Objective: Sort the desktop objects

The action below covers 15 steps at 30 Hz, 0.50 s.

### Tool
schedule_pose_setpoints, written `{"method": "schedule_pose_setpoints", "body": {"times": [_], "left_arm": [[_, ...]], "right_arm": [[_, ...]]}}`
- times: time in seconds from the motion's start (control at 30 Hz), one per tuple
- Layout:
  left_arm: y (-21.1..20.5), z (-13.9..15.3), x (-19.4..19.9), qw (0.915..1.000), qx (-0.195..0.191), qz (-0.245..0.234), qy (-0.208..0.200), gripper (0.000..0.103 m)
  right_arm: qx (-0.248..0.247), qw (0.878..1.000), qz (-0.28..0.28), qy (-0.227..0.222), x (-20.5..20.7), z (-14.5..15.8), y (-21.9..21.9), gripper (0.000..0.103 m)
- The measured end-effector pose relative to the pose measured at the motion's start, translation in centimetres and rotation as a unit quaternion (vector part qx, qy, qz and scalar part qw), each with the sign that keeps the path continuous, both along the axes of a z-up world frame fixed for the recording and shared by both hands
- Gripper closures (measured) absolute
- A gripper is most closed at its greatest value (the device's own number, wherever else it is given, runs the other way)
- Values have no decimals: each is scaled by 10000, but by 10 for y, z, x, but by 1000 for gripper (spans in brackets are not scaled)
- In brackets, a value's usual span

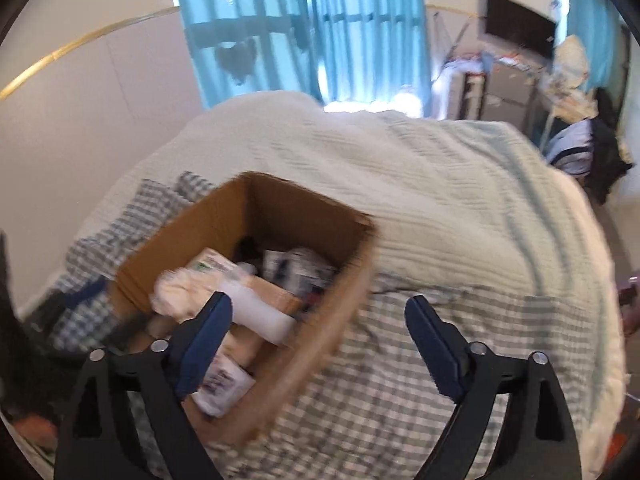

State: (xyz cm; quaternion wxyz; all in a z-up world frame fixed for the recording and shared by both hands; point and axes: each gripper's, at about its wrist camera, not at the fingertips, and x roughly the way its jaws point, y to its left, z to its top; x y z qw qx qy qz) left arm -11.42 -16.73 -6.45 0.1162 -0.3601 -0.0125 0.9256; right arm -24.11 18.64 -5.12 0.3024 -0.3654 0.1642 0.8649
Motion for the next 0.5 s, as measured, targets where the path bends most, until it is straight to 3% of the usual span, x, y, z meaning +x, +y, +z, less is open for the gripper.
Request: {"method": "schedule_pose_setpoints", "body": {"times": [0.07,0.27,0.5], "left_arm": [[3,9,9,9998,-119,43,163,0],[23,3,25,9986,-174,435,257,0],[44,-25,14,9976,-133,610,-284,0]], "right_arm": [[185,9997,-125,-7,20,2,0,0],[326,9986,-372,-183,61,-8,-6,0],[276,9975,-425,-502,64,-51,-7,0]]}}
